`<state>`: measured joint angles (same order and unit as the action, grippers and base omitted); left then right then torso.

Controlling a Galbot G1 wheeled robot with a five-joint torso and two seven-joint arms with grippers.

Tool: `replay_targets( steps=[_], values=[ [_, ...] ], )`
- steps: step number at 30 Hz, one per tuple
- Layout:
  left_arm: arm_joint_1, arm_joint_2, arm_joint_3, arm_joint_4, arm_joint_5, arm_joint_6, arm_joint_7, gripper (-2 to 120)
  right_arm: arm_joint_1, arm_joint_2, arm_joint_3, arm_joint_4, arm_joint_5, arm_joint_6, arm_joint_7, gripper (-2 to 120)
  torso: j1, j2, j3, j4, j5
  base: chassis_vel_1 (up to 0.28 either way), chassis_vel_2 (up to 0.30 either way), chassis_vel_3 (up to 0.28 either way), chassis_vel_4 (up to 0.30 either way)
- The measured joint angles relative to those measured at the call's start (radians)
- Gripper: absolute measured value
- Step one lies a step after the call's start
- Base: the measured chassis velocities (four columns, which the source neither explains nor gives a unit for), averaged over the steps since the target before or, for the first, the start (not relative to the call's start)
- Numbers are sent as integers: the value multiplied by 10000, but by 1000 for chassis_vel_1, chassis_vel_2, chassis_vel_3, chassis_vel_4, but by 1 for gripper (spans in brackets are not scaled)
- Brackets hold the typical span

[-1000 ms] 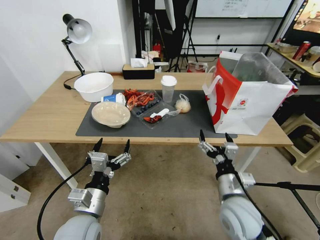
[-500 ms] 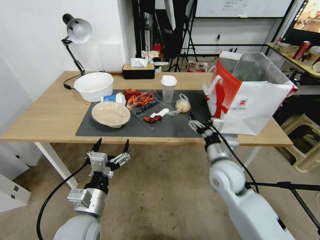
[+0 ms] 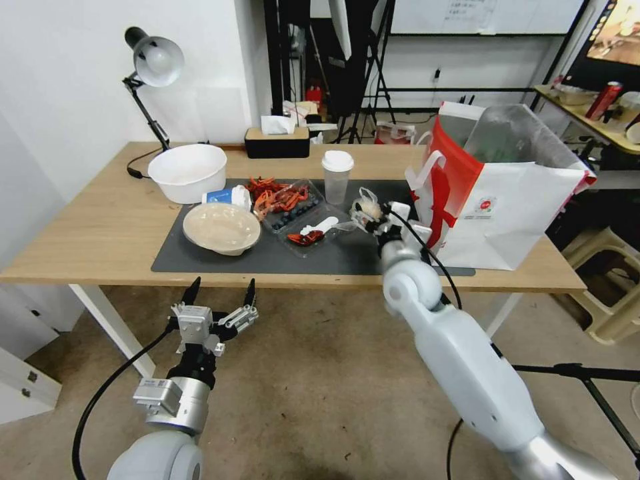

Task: Pick up the trash from the table and place it into the takeout bag.

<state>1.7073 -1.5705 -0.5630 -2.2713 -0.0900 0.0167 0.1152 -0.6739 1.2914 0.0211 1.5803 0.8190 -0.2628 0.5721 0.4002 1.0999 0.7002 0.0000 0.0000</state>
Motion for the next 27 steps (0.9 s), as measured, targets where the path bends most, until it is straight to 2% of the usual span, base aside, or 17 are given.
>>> replay_targets(
  steps=[7,9,11,14,15,18,19,22,23,26,27],
  values=[
    [-9,11,-20,58,-3,-25,-35,100,512,220,-124,-692,461,-378,284,99,0,1,-2,0,-2,0,0,0,0],
    [-16,10,-13,94,-3,-38,-42,100,651,286,-146,-1051,503,-456,294,91,0,0,-1,0,-1,0,0,0,0],
    [-18,10,-11,99,-2,-40,-43,100,664,293,-147,-1098,514,-474,295,89,0,0,-1,-1,-1,0,0,0,0],
    [-35,28,-6,136,-3,-43,-46,100,737,383,-149,-1339,614,-520,309,75,-2,0,-1,-1,-1,0,0,0,0],
    [-35,28,-6,136,-3,-43,-46,100,737,383,-149,-1339,614,-520,309,75,-2,0,-1,-1,-1,0,0,0,0],
    [-39,36,-7,151,-2,-48,-52,100,757,433,-149,-1410,667,-554,325,61,-2,0,-2,-1,-1,0,0,0,0],
    [-39,36,-7,151,-2,-48,-52,100,757,433,-149,-1410,667,-554,325,61,-2,0,-2,-1,-1,0,0,0,0],
    [-34,33,-6,157,-2,-72,-59,100,720,433,-132,-1390,666,-554,333,46,-2,0,-2,0,0,0,0,0,0],
    [-34,33,-6,157,-2,-72,-59,100,720,433,-132,-1390,666,-554,333,46,-2,0,-2,0,0,0,0,0,0],
    [-15,33,-7,175,5,-97,-64,100,659,417,-61,-1258,654,-536,364,32,-2,0,-1,0,0,0,0,0,0],
    [-15,33,-7,175,5,-97,-64,100,659,417,-61,-1258,654,-536,364,32,-2,0,-1,0,0,0,0,0,0]
  ],
)
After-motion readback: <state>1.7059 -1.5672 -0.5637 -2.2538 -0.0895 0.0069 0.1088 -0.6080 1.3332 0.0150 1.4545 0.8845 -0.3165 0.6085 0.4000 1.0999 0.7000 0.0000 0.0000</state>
